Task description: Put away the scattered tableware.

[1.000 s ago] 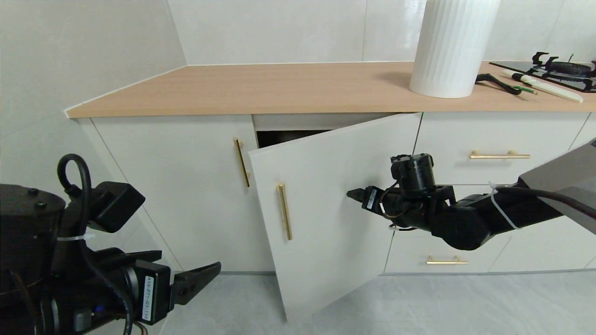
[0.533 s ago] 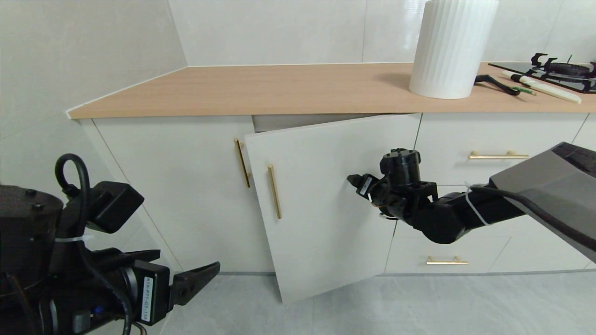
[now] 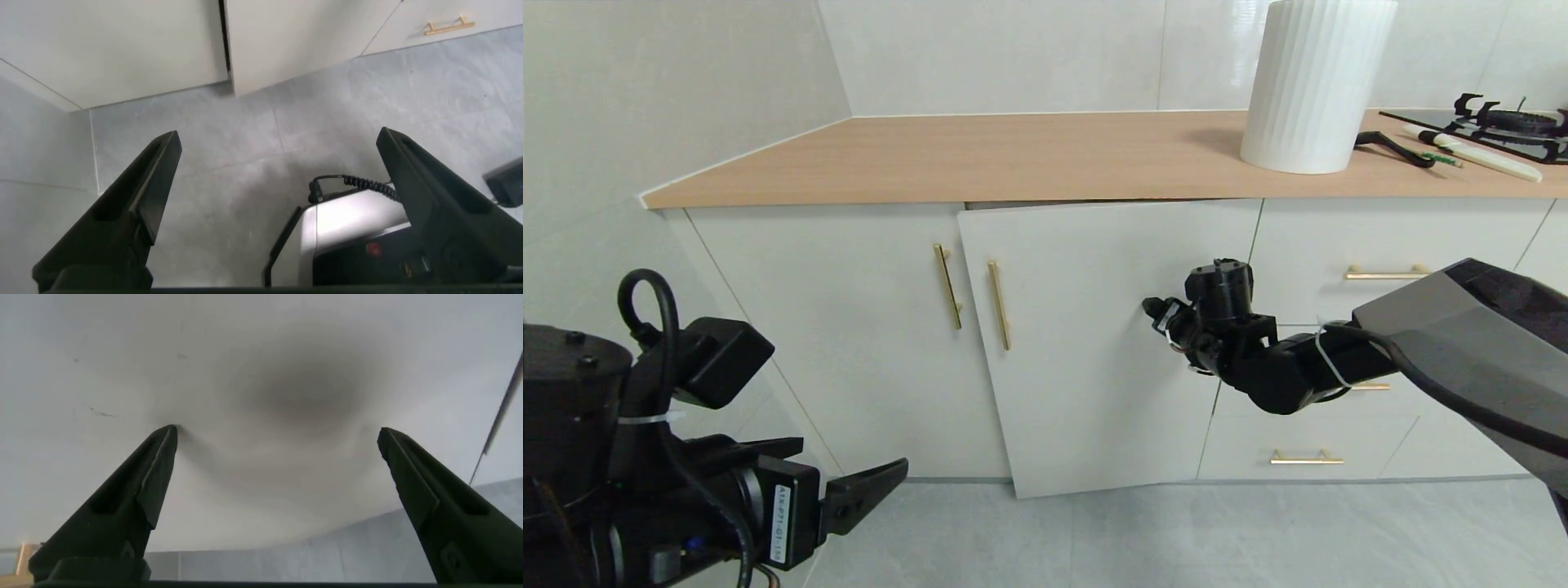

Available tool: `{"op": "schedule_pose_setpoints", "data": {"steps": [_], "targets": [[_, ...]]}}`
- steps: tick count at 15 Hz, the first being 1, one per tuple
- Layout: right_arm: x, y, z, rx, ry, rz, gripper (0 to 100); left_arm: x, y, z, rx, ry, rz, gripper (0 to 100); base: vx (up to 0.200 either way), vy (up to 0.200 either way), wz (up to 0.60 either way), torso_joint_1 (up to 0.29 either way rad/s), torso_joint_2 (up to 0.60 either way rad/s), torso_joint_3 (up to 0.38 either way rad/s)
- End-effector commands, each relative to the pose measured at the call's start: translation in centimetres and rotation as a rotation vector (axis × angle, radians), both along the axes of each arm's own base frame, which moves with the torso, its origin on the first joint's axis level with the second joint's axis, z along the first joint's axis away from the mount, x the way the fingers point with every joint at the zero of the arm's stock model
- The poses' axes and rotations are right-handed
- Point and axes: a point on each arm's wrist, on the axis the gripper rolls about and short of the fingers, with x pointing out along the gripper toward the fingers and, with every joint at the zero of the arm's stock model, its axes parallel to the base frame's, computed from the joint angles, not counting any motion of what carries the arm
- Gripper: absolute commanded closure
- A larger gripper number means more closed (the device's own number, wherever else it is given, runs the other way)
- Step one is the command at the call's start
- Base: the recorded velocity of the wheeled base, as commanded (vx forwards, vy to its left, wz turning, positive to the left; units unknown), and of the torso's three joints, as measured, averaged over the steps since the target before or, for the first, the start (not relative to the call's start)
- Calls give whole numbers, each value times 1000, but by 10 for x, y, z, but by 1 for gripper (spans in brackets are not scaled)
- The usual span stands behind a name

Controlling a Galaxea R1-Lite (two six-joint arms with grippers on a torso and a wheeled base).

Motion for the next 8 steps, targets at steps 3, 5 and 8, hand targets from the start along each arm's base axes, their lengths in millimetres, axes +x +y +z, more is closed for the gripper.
{"op": "schedule_pose_setpoints", "data": {"steps": [3, 5, 8], "targets": [[16, -12, -2, -1, -15, -61, 0, 0, 0, 0, -1, -2, 1, 0, 0, 0, 0, 0, 0, 0], [21, -18, -3, -3, -20, -84, 0, 0, 0, 0, 1, 1, 1, 0, 0, 0, 0, 0, 0, 0], [13, -18, 2, -6, -15, -76, 0, 0, 0, 0, 0, 1, 2, 0, 0, 0, 0, 0, 0, 0]]}}
